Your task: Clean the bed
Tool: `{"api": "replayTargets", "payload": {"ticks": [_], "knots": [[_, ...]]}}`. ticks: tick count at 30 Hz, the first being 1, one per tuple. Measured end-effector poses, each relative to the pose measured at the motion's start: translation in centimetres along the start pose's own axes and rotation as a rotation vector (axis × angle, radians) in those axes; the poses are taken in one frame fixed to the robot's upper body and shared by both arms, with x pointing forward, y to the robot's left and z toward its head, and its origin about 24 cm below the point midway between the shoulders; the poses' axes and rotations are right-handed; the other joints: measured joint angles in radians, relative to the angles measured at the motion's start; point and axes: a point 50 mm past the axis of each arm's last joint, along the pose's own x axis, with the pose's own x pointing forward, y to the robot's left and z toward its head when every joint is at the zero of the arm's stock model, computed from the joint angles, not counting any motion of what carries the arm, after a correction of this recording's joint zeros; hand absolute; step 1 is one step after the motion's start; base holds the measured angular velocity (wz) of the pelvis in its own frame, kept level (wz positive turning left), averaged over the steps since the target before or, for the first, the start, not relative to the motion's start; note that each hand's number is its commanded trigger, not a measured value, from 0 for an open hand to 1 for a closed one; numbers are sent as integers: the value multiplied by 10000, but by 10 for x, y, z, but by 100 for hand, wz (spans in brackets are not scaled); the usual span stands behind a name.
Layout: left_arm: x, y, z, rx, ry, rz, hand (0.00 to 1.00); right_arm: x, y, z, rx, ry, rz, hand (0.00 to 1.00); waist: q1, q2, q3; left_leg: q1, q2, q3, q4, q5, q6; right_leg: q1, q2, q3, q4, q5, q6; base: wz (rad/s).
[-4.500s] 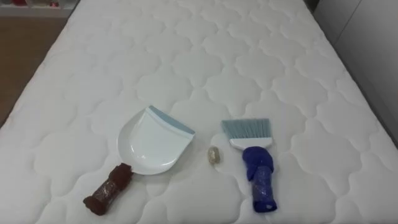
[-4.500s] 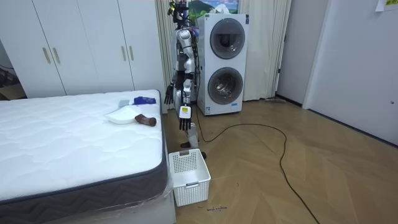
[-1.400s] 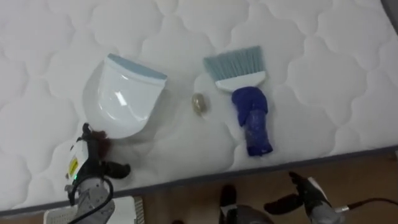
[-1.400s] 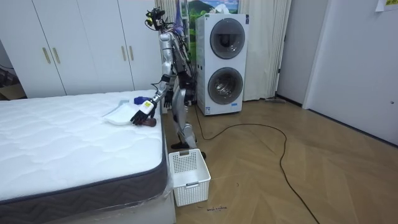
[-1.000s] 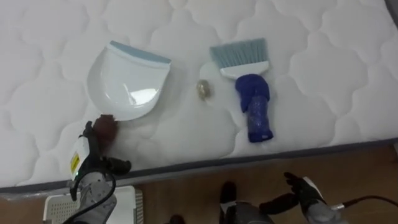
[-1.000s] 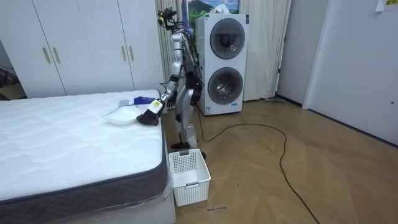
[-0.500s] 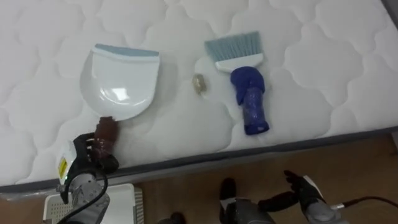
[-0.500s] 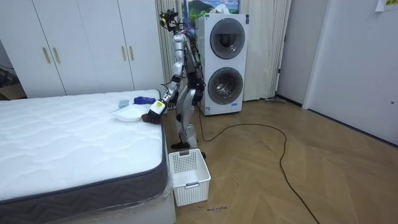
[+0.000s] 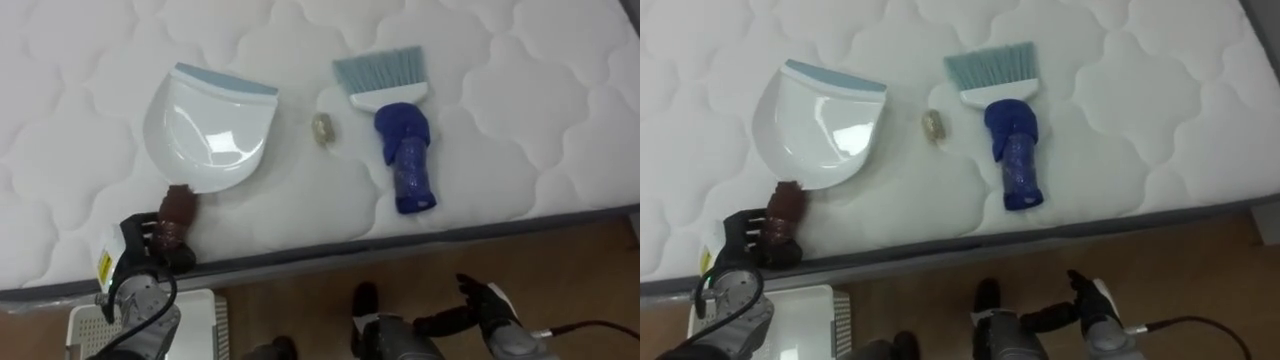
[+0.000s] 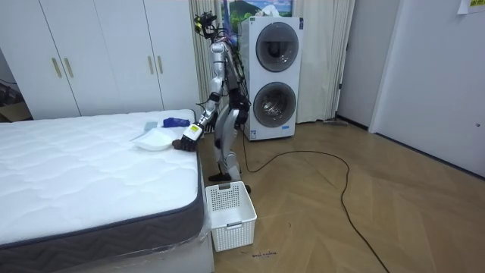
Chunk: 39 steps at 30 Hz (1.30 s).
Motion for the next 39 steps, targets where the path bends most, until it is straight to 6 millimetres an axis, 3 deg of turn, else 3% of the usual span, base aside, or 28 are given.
{"api": "replayTargets", "payload": {"ticks": [1, 2, 18, 26, 32, 35, 36, 37, 38, 39], "knots": [[0, 0, 0, 5, 7, -2, 31, 0, 0, 0, 25, 7, 0, 0, 0, 1, 1, -1, 2, 0, 0, -2, -3, 0, 2, 0, -1, 0, 0, 0], [0, 0, 0, 3, 28, 1, 0, 0, 0, 0, 50, 22, 5, 0, -1, -1, 2, -2, 1, -1, -1, -4, -6, -1, 2, 0, -2, 0, 0, 0], [1, -2, 2, 191, 120, -72, 0, -1, 3, -1, 109, -24, -51, 0, -33, -39, 27, -86, -4, -50, -10, -26, -32, -67, -5, -39, 5, -65, 59, 0], [7, 5, 9, 160, 97, 431, 0, -1, 4, 3, 110, -181, -92, 0, -262, -42, 46, -392, -2, -159, 220, -47, -21, -334, -17, -87, 212, -120, -15, 2], [12, 9, 19, 85, -127, 645, 0, -1, 2, 6, 62, -426, -93, 0, -344, -79, 206, -608, 2, -205, 568, -164, 42, -490, -94, -139, 488, -210, 14, 3], [13, 11, 23, -148, -109, 854, 0, 0, 2, 9, 59, -509, -84, 0, -487, -76, 211, -830, -21, -244, 712, -201, 36, -627, -180, -220, 575, -225, 36, 8], [13, 11, 24, -166, -121, 942, 33, 0, 2, 10, 69, -530, -78, 0, -527, -75, 212, -888, -20, -243, 777, -219, 42, -675, -199, -232, 628, -228, 42, 3], [14, 12, 25, -175, -139, 977, 91, 0, 2, 10, 79, -550, -79, 0, -532, -75, 212, -930, -16, -244, 831, -232, 55, -713, -205, -233, 670, -235, 44, 0], [14, 12, 27, -202, -175, 1028, 100, 0, 2, 12, 75, -595, -81, 0, -550, -79, 214, -1018, -16, -244, 895, -236, 61, -788, -218, -237, 710, -236, 47, 0], [15, 12, 29, -231, -208, 1079, 100, 1, 2, 14, 74, -637, -86, 0, -567, -87, 219, -1109, -16, -249, 970, -240, 68, -865, -231, -245, 761, -234, 50, 0]]}}
